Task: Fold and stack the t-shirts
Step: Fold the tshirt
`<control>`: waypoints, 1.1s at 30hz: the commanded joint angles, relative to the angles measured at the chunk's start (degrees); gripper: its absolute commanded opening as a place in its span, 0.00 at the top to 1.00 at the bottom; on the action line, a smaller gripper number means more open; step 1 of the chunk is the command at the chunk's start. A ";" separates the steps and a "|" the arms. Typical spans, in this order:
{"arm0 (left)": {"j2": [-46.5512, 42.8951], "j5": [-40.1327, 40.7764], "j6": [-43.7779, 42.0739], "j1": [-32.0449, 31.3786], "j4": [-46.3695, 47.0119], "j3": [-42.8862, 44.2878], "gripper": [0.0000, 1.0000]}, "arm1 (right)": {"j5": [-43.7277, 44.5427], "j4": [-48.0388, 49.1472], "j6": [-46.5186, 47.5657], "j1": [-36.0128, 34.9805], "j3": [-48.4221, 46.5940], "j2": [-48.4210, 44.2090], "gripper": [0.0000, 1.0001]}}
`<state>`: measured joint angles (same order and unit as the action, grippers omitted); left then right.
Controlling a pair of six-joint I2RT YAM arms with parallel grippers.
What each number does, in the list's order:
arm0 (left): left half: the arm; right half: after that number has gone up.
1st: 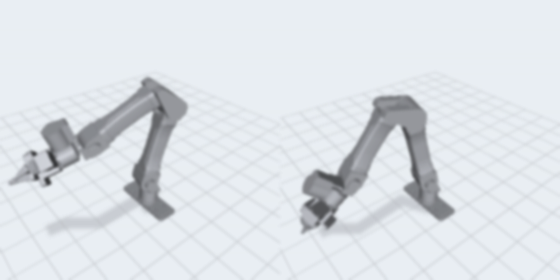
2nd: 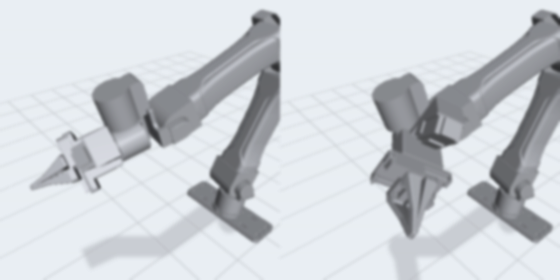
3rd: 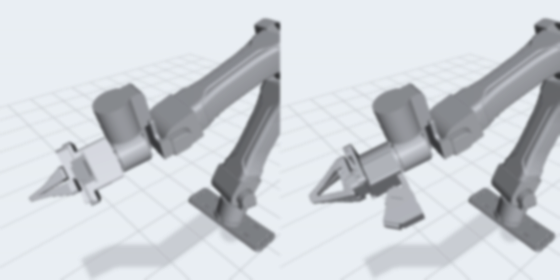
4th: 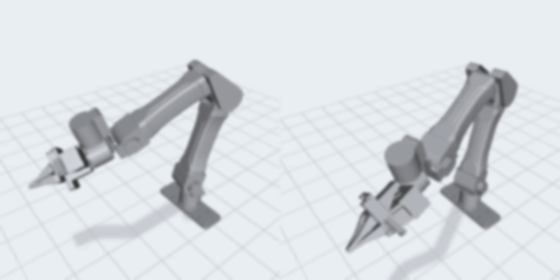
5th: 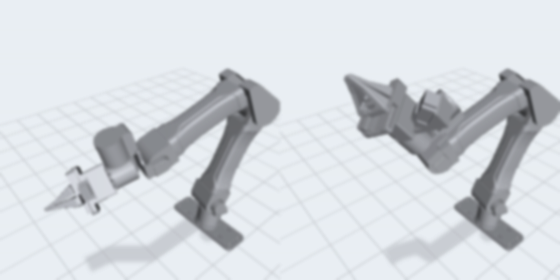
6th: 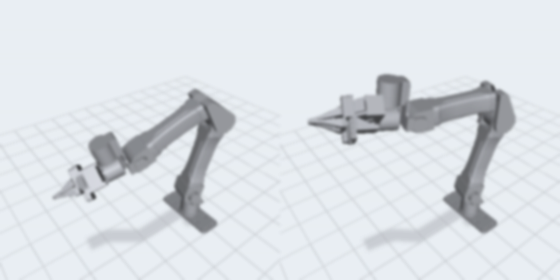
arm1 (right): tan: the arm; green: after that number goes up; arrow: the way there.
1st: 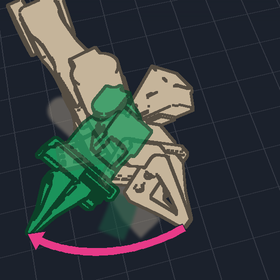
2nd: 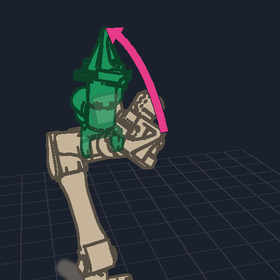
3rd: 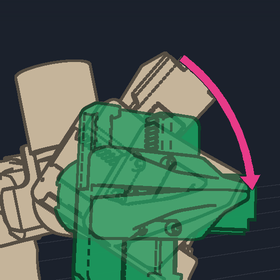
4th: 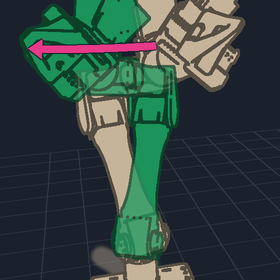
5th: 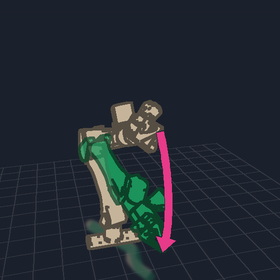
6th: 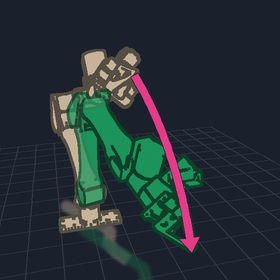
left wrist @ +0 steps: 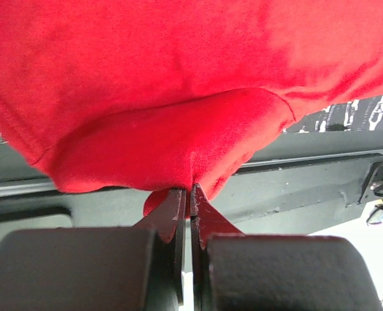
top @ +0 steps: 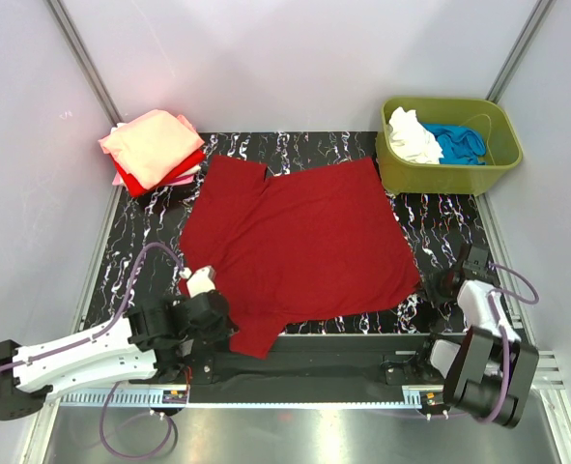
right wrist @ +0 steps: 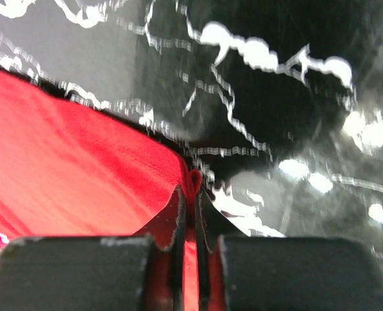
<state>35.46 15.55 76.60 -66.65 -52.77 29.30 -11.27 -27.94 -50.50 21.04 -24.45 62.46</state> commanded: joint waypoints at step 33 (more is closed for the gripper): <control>36.42 -17.74 -50.40 38.34 -6.99 39.33 1.00 | -14.83 -4.58 5.76 -1.08 -20.46 10.04 1.00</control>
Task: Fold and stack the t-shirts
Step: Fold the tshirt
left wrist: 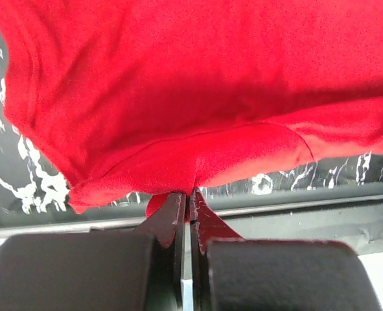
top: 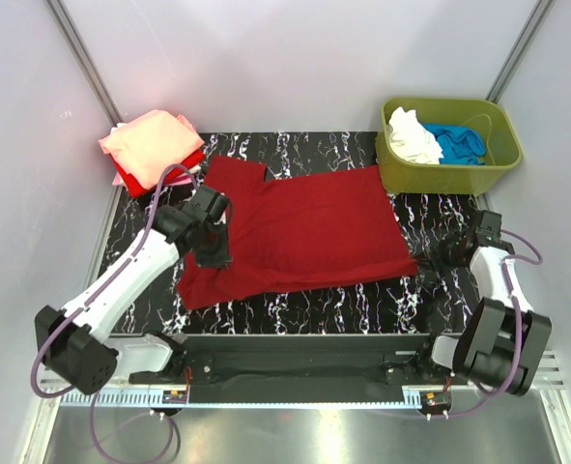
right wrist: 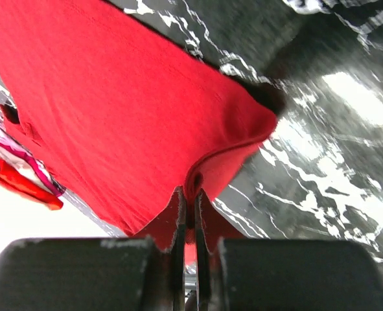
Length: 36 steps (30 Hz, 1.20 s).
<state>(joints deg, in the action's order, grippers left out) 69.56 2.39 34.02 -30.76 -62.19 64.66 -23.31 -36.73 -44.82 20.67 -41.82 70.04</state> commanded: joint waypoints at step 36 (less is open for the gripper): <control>8.54 -10.55 -5.84 23.03 10.32 5.19 0.29 | 5.39 0.77 6.23 -6.87 -22.01 17.62 0.08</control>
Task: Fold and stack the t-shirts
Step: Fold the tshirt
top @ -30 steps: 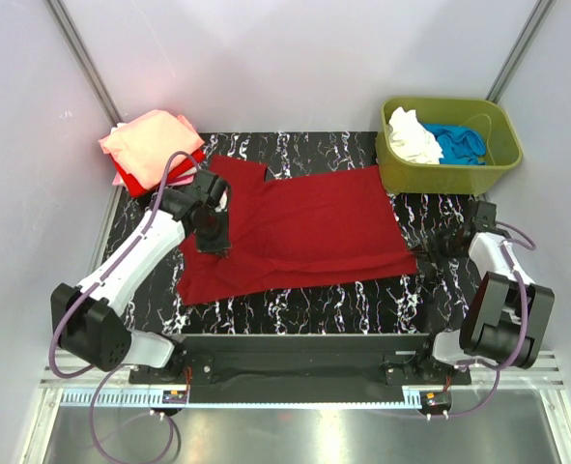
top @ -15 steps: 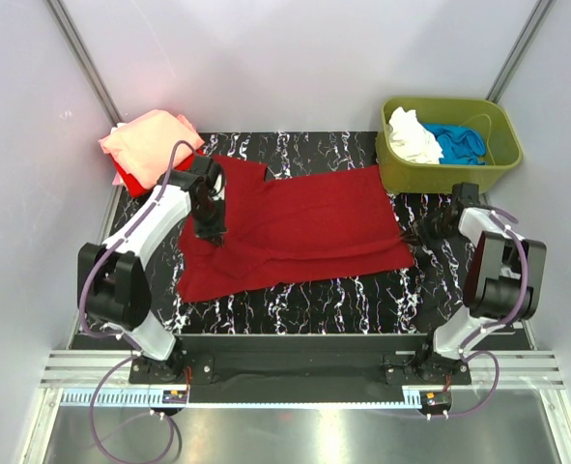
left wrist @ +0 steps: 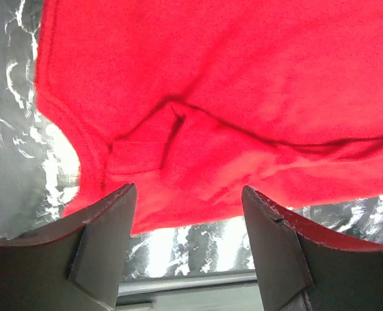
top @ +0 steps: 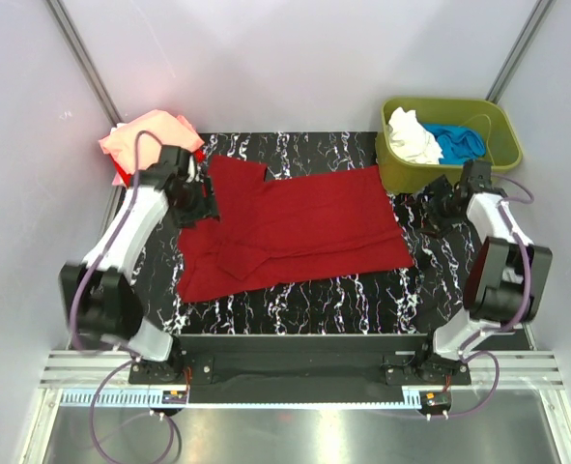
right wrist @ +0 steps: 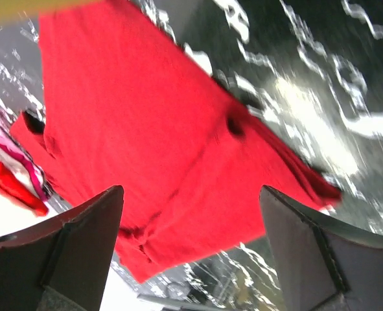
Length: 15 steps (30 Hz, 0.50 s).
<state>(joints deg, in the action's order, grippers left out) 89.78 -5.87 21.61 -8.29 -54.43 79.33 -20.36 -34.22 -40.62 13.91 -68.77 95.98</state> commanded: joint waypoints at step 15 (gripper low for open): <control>-39.50 -0.39 27.87 0.56 16.55 -48.30 0.29 | 2.69 4.95 2.82 -0.11 26.50 -19.27 0.16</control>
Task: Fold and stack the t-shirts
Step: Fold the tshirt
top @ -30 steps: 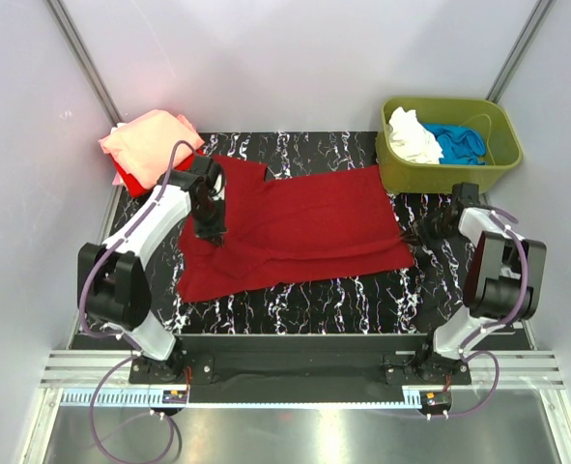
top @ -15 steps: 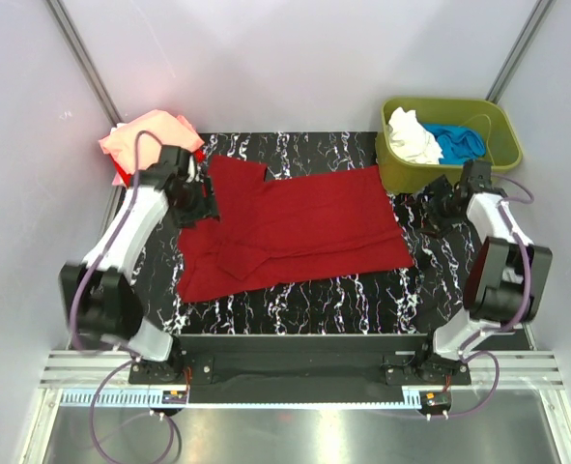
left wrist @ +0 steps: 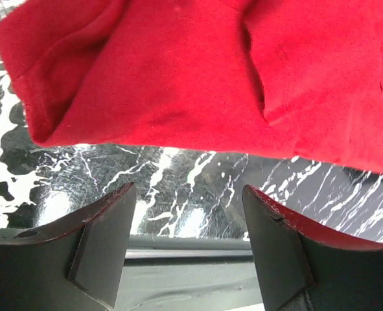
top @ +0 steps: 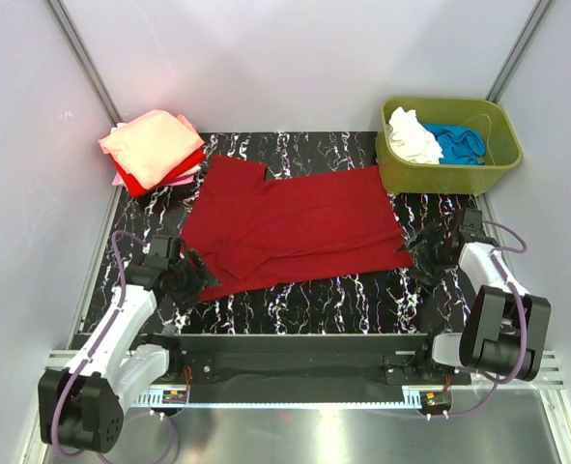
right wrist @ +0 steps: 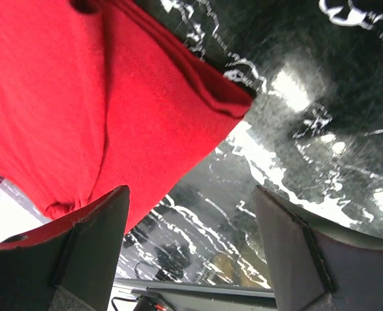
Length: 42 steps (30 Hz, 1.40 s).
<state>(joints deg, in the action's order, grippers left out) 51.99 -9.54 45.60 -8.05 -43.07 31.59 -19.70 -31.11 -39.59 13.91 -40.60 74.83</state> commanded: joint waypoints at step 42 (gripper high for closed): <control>-15.51 14.47 9.42 0.50 -4.21 0.40 1.00 | 7.31 -6.85 4.17 3.93 -0.27 -3.81 1.00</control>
<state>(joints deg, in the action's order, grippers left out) 38.46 6.50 53.84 -7.81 -45.76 31.40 -14.57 -34.15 -35.88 17.06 -41.67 73.32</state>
